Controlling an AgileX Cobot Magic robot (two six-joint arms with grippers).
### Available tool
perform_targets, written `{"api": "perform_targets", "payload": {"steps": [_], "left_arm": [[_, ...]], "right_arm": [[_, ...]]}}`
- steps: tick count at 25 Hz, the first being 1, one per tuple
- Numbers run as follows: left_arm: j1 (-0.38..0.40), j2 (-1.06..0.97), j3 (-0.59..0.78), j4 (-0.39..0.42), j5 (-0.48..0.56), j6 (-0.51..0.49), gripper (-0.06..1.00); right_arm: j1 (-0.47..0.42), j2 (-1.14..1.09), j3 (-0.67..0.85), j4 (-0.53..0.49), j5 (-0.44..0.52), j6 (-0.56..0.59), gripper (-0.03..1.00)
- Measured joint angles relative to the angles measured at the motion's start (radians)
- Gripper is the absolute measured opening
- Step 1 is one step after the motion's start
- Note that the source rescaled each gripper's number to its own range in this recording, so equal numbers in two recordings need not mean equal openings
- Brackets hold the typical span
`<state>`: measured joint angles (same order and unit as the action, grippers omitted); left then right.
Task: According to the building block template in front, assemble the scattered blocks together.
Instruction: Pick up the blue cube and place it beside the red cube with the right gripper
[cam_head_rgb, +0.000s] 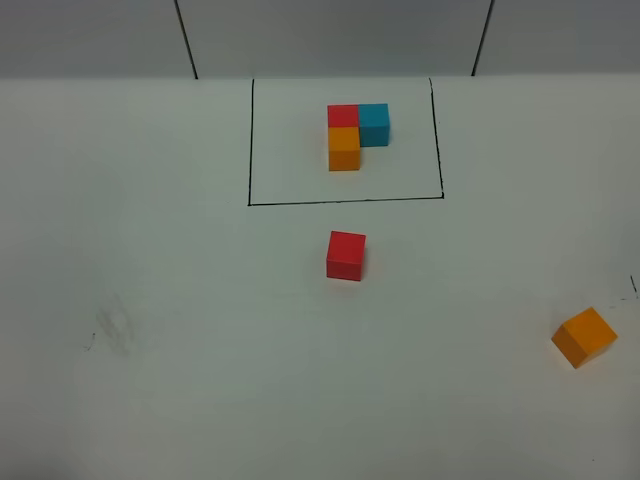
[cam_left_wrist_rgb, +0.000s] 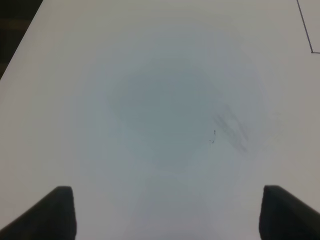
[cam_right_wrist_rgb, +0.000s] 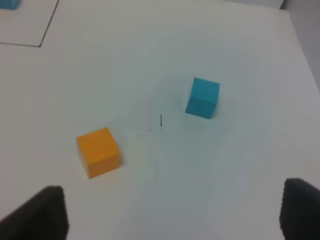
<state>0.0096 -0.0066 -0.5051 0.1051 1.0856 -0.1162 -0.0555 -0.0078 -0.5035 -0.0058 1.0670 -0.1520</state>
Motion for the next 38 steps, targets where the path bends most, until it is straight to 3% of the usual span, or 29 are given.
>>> {"api": "perform_targets", "payload": {"steps": [14,18,23,31,38], "left_arm": [[0.0,0.0,0.0,0.0,0.0,0.0,0.68],[0.0,0.0,0.0,0.0,0.0,0.0,0.68],[0.0,0.0,0.0,0.0,0.0,0.0,0.68],[0.0,0.0,0.0,0.0,0.0,0.0,0.68],[0.0,0.0,0.0,0.0,0.0,0.0,0.68]], "right_arm": [[0.0,0.0,0.0,-0.028,0.0,0.038,0.72],[0.0,0.054,-0.008,-0.048,-0.007,0.118,0.72],[0.0,0.327,-0.099,-0.052,-0.057,0.212,0.72],[0.0,0.898,-0.345,-0.118,-0.088,0.224,0.72],[-0.015,1.307,-0.512,-0.213,-0.129,0.272,0.86]]}}
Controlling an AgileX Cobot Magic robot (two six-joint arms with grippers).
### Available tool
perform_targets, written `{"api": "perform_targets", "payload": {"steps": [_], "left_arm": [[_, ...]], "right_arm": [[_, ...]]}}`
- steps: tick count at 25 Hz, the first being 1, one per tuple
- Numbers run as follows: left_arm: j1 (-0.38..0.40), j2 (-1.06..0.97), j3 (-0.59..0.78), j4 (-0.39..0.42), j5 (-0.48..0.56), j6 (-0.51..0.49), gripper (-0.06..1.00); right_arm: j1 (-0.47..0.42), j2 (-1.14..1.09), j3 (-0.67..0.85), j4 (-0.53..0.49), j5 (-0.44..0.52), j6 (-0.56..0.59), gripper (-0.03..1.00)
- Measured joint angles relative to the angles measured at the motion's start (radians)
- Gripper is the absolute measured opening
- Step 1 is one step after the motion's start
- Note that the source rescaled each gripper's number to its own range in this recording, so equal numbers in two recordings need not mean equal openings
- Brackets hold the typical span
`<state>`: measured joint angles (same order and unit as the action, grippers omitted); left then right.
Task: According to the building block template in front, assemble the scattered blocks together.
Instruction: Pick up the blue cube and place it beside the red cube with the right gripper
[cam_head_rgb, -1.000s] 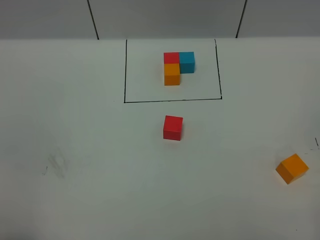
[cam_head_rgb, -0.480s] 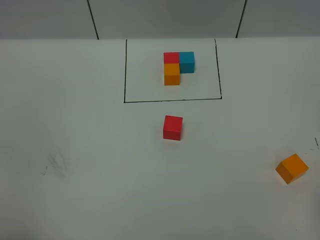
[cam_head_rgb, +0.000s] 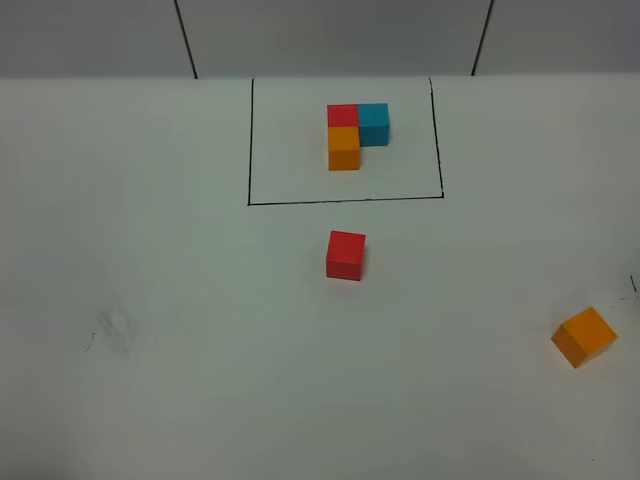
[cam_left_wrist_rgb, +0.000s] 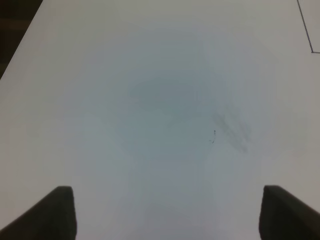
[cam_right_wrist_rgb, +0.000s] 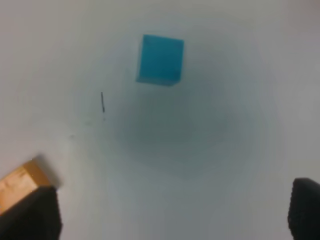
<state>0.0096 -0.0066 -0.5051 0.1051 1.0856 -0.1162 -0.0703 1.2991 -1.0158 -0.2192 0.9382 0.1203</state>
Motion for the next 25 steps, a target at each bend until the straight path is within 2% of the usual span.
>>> {"api": "perform_targets", "payload": {"steps": [4,10,16,25], "left_arm": [[0.0,0.0,0.0,0.0,0.0,0.0,0.68],[0.0,0.0,0.0,0.0,0.0,0.0,0.68],[0.0,0.0,0.0,0.0,0.0,0.0,0.68],[0.0,0.0,0.0,0.0,0.0,0.0,0.68]], "right_arm": [[-0.07,0.129,-0.026,0.055,-0.087,0.0,0.87],[-0.153,0.265,-0.026,0.106,-0.191,-0.075,0.87],[-0.162,0.375,-0.026,0.183,-0.282,-0.158,0.87],[-0.166,0.506,-0.027,0.191,-0.4,-0.175,0.85]]}}
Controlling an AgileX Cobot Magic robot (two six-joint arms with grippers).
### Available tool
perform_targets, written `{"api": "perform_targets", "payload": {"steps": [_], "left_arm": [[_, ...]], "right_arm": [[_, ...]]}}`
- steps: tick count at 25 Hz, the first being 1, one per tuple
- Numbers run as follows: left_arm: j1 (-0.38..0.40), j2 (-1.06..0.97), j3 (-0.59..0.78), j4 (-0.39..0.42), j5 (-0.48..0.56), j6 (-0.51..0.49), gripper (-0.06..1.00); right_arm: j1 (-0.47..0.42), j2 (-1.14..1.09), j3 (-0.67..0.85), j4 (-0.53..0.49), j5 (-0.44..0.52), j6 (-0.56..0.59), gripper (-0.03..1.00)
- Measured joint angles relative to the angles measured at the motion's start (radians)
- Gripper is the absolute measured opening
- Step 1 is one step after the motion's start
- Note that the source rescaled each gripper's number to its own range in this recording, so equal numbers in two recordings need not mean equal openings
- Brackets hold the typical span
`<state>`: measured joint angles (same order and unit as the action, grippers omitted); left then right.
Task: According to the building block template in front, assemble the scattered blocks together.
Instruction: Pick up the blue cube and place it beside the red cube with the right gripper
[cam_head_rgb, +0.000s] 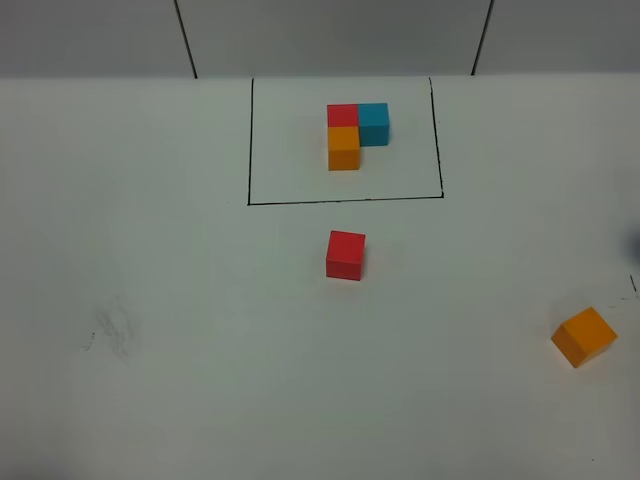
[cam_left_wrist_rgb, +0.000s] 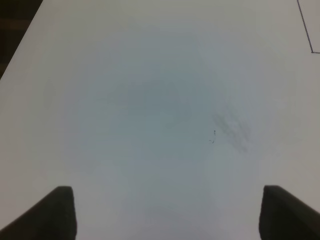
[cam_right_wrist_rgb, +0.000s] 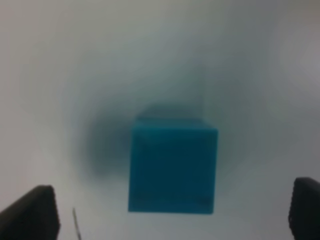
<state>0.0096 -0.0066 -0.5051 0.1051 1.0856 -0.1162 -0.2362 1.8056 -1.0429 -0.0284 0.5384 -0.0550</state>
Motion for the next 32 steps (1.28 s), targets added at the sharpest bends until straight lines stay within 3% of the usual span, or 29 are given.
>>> {"api": "perform_targets", "payload": {"steps": [10,14,19,22,24,32], "left_arm": [[0.0,0.0,0.0,0.0,-0.001,0.0,0.68],[0.0,0.0,0.0,-0.001,-0.001,0.0,0.68],[0.0,0.0,0.0,-0.002,-0.001,0.0,0.68],[0.0,0.0,0.0,-0.002,-0.003,0.0,0.68],[0.0,0.0,0.0,-0.002,-0.003,0.0,0.68],[0.0,0.0,0.0,-0.001,-0.003,0.0,0.68]], "right_arm": [[-0.031,0.1,0.0,0.0,-0.067,-0.024,0.81],[-0.037,0.116,0.0,0.0,-0.084,-0.043,0.74],[-0.037,0.117,0.0,0.0,-0.095,-0.053,0.51],[-0.037,0.117,-0.001,0.001,-0.093,-0.071,0.26],[-0.037,0.117,-0.005,0.001,-0.091,-0.081,0.02],[-0.005,0.081,-0.006,-0.012,-0.079,-0.172,0.01]]}}
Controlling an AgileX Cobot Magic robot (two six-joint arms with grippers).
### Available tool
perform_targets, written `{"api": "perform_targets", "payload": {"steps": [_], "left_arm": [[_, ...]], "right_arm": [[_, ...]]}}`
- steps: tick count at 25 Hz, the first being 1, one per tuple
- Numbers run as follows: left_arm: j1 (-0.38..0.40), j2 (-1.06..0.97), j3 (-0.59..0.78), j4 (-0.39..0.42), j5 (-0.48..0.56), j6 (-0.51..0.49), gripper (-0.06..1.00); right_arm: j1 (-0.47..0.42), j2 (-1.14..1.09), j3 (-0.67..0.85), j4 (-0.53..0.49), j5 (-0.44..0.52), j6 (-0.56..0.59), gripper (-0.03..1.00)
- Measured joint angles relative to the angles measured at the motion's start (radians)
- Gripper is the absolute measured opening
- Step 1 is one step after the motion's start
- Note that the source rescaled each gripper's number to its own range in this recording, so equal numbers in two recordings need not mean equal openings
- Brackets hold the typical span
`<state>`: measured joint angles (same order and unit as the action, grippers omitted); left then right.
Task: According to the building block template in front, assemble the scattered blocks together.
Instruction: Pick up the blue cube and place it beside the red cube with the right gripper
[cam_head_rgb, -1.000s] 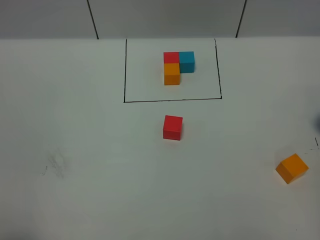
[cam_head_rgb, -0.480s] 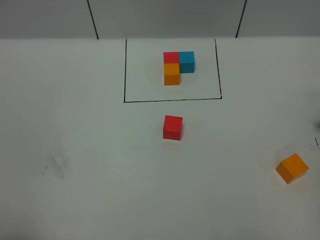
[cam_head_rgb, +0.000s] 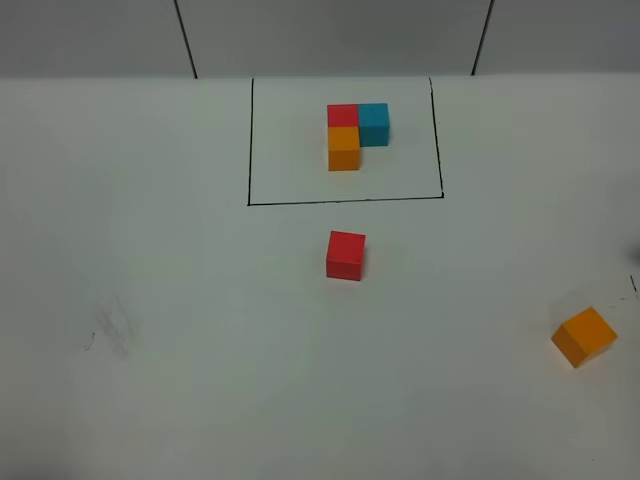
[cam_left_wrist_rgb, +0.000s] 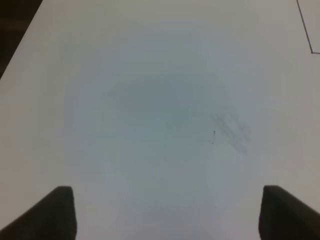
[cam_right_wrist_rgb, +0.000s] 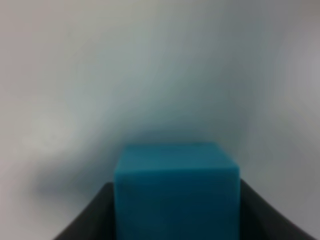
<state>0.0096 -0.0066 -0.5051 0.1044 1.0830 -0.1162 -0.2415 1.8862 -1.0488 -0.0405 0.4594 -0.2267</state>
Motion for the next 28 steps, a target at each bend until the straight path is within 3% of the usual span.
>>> {"api": "perform_targets", "payload": {"steps": [6,9,12,19,28], "left_arm": [[0.0,0.0,0.0,0.001,0.0,0.0,0.68],[0.0,0.0,0.0,0.001,0.0,0.0,0.68],[0.0,0.0,0.0,0.001,0.0,0.0,0.68],[0.0,0.0,0.0,0.001,0.0,0.0,0.68],[0.0,0.0,0.0,0.001,0.0,0.0,0.68]], "right_arm": [[0.195,-0.113,-0.025,-0.005,0.014,-0.274,0.01],[0.313,-0.106,-0.077,0.026,0.082,-0.469,0.01],[0.422,-0.079,-0.139,0.041,0.145,-0.589,0.01],[0.595,0.024,-0.248,0.05,0.24,-0.653,0.01],[0.748,0.078,-0.253,0.057,0.251,-0.71,0.01]]}}
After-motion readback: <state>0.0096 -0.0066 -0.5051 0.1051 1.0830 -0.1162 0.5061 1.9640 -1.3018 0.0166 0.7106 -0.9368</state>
